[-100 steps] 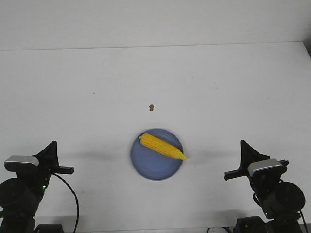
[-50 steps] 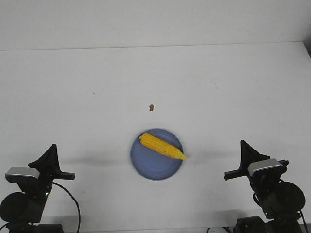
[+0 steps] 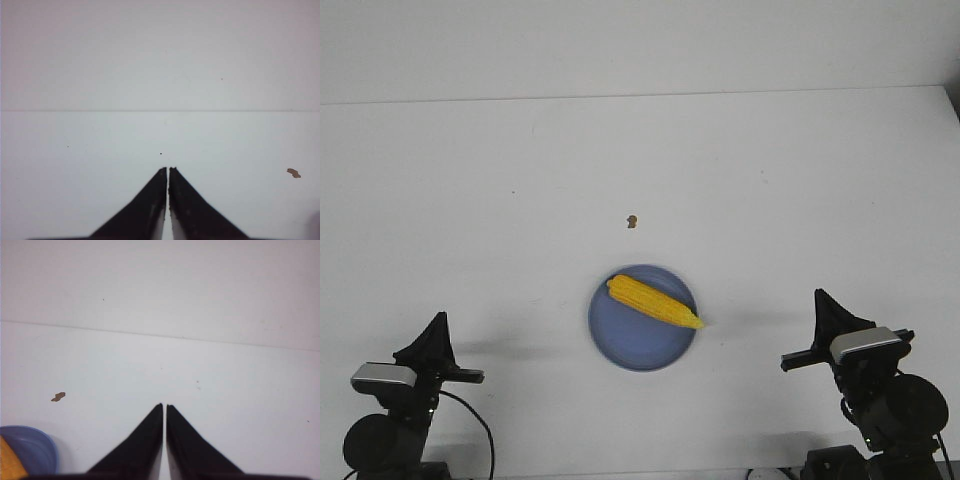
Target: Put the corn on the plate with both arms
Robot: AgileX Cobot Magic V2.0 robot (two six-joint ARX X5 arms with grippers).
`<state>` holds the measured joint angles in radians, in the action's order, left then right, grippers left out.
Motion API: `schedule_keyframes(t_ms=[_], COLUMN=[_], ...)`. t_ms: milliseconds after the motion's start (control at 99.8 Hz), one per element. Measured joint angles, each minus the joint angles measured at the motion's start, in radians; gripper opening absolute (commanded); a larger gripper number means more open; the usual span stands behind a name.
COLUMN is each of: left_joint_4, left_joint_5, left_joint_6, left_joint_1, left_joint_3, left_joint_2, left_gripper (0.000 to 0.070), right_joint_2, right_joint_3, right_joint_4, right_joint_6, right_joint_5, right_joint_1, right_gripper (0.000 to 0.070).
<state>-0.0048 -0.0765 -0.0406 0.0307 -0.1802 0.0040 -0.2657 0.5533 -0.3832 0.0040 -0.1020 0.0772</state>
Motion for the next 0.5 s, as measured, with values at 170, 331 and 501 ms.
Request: schedule_keyframes(t_ms=[170,331,501], left_joint_4=[0.024,0.116,0.138], left_joint_5=[0.000,0.000,0.000], left_joint_6=[0.000,-0.002,-0.002], left_joint_1=[0.000,0.000,0.000], left_joint_3=[0.029,0.069,0.096], left_joint_2=[0.002,0.001,0.001], left_gripper=[0.0007,0.0007,0.0007], right_joint_2=[0.000,0.000,0.000], right_joint_3=[0.000,0.000,0.000], right_joint_4=[0.000,0.000,0.000], right_joint_6=[0.000,0.000,0.000], right_joint_5=[0.000,0.000,0.000], right_joint_1=[0.000,0.000,0.000], right_gripper=[0.0015,0.0015,0.0015])
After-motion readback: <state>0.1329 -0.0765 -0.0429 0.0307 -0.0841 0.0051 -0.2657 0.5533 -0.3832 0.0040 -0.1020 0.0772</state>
